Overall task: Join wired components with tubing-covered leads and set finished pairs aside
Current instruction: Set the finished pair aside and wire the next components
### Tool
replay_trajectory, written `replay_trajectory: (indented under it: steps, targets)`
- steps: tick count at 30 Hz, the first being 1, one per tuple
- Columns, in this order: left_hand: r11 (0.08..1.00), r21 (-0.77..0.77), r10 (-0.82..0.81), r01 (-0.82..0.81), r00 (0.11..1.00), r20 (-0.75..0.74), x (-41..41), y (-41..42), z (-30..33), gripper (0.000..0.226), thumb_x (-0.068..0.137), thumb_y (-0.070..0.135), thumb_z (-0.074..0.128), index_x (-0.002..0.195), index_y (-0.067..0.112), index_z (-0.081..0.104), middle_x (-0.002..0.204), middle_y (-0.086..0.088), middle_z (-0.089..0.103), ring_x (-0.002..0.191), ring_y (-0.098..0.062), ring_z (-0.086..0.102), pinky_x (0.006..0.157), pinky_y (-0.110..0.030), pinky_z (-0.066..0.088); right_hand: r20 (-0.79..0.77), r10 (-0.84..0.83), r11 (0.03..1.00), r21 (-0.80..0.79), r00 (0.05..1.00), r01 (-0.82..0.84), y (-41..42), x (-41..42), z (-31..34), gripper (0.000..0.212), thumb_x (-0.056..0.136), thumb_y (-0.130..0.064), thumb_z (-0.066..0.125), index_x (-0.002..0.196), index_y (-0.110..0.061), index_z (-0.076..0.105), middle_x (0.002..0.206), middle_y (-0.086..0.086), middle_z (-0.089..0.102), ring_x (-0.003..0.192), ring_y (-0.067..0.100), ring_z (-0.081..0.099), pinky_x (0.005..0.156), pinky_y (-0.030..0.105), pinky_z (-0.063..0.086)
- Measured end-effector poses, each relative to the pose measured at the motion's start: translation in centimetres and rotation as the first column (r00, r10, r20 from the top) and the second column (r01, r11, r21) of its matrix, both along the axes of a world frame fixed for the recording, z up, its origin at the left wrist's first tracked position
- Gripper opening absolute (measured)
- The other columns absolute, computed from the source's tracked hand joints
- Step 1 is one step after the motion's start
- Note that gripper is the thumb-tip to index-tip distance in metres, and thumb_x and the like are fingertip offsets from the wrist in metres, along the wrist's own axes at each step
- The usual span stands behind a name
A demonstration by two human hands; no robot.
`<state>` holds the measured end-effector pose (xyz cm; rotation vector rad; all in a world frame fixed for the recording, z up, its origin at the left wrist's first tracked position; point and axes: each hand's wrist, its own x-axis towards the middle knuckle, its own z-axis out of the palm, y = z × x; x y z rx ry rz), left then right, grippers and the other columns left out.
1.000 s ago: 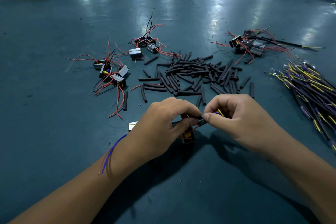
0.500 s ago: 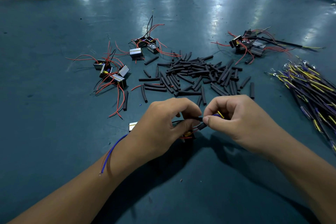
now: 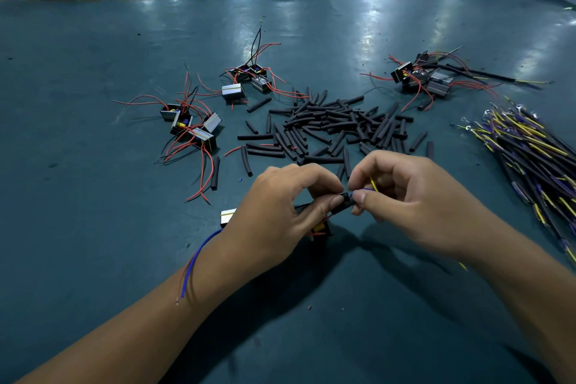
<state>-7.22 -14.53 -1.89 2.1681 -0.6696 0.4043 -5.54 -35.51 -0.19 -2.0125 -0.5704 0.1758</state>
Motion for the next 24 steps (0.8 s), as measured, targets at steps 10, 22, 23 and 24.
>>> replay_trajectory:
  steps: [10, 22, 23, 24]
  targets:
    - [0.997, -0.032, -0.074, 0.076, 0.995, 0.064, 0.08, -0.18, -0.16, 0.018, 0.082, 0.008, 0.080, 0.099, 0.008, 0.074, 0.093, 0.001, 0.073, 0.084, -0.013, 0.069, 0.076, -0.033, 0.056, 0.014, 0.013, 1.000, -0.001, 1.000, -0.013, 0.15, -0.02, 0.40, 0.011, 0.088, -0.020, 0.056, 0.091, -0.029, 0.063, 0.077, -0.005, 0.074, 0.062, 0.014, 0.059, 0.061, 0.034, 0.048]
    - [0.983, 0.180, 0.010, -0.048, 0.978, 0.207, -0.38, -0.34, -0.40, 0.018, 0.089, 0.026, 0.070, 0.103, 0.015, 0.076, 0.094, 0.008, 0.075, 0.083, -0.016, 0.070, 0.079, -0.046, 0.048, 0.023, 0.029, 0.998, -0.064, 0.999, -0.027, -0.46, 0.17, 0.61, 0.020, 0.100, -0.018, 0.058, 0.106, -0.036, 0.051, 0.071, -0.005, 0.072, 0.061, 0.016, 0.061, 0.062, 0.040, 0.045]
    - [0.984, 0.174, 0.008, -0.045, 0.979, 0.205, -0.34, -0.36, -0.45, 0.018, 0.090, 0.025, 0.069, 0.104, 0.015, 0.076, 0.094, 0.008, 0.075, 0.083, -0.016, 0.070, 0.078, -0.046, 0.048, 0.037, 0.032, 0.995, -0.096, 0.999, -0.028, -0.60, 0.23, 0.63, 0.023, 0.100, -0.021, 0.058, 0.108, -0.039, 0.048, 0.071, -0.005, 0.073, 0.060, 0.018, 0.059, 0.061, 0.039, 0.044]
    - [0.985, 0.168, 0.010, -0.045, 0.979, 0.204, -0.31, -0.39, -0.54, 0.018, 0.089, 0.023, 0.070, 0.104, 0.014, 0.076, 0.094, 0.007, 0.075, 0.084, -0.016, 0.070, 0.078, -0.047, 0.049, 0.058, 0.039, 0.990, -0.136, 0.998, -0.030, -0.70, 0.26, 0.66, 0.026, 0.100, -0.023, 0.058, 0.110, -0.042, 0.045, 0.072, -0.006, 0.073, 0.058, 0.017, 0.057, 0.059, 0.033, 0.042]
